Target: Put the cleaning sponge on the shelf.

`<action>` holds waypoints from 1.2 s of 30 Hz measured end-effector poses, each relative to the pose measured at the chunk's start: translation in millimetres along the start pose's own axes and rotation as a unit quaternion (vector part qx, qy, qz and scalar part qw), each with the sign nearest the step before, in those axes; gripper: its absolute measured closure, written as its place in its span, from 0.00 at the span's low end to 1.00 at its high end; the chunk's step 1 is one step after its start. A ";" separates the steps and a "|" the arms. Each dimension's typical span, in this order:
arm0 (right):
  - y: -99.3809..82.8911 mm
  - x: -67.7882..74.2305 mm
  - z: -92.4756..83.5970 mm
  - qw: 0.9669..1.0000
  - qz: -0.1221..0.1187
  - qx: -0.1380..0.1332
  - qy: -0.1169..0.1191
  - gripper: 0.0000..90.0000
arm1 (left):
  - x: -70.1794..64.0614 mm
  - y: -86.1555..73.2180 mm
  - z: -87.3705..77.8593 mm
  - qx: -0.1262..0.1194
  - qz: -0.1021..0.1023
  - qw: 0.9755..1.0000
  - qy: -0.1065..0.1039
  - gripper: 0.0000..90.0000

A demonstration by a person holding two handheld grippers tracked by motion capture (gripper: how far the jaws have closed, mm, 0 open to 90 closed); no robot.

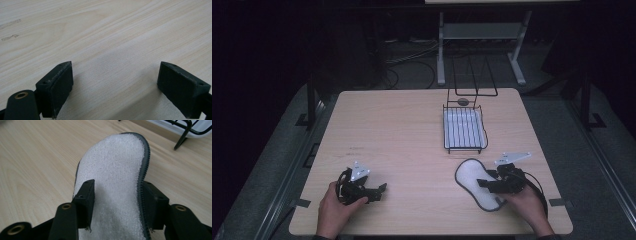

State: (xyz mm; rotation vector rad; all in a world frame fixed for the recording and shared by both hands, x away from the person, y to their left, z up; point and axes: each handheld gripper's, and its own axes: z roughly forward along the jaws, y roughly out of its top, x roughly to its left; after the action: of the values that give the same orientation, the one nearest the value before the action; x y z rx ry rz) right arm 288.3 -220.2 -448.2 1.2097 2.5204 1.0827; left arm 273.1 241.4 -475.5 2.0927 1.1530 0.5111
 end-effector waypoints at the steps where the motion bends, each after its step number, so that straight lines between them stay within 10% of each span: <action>1: 0.3 -0.2 -1.4 1.000 -0.003 -0.005 0.002 0.59 | 0.0 0.0 0.0 0.000 0.000 1.000 0.000 0.14; 18: 4.8 -0.4 -23.4 0.997 -0.003 -0.067 0.042 0.85 | 0.0 0.0 0.0 0.000 0.000 1.000 0.000 0.14; 36: 8.4 -5.2 -43.3 0.994 0.001 -0.101 0.049 0.89 | 0.1 0.0 0.0 0.000 0.000 1.000 0.000 0.14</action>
State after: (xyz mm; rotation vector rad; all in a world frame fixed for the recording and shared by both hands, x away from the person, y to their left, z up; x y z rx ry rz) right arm 279.2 -244.1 -411.9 1.1299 2.4063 1.3904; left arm 273.1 241.5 -475.5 2.0928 1.1527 0.5113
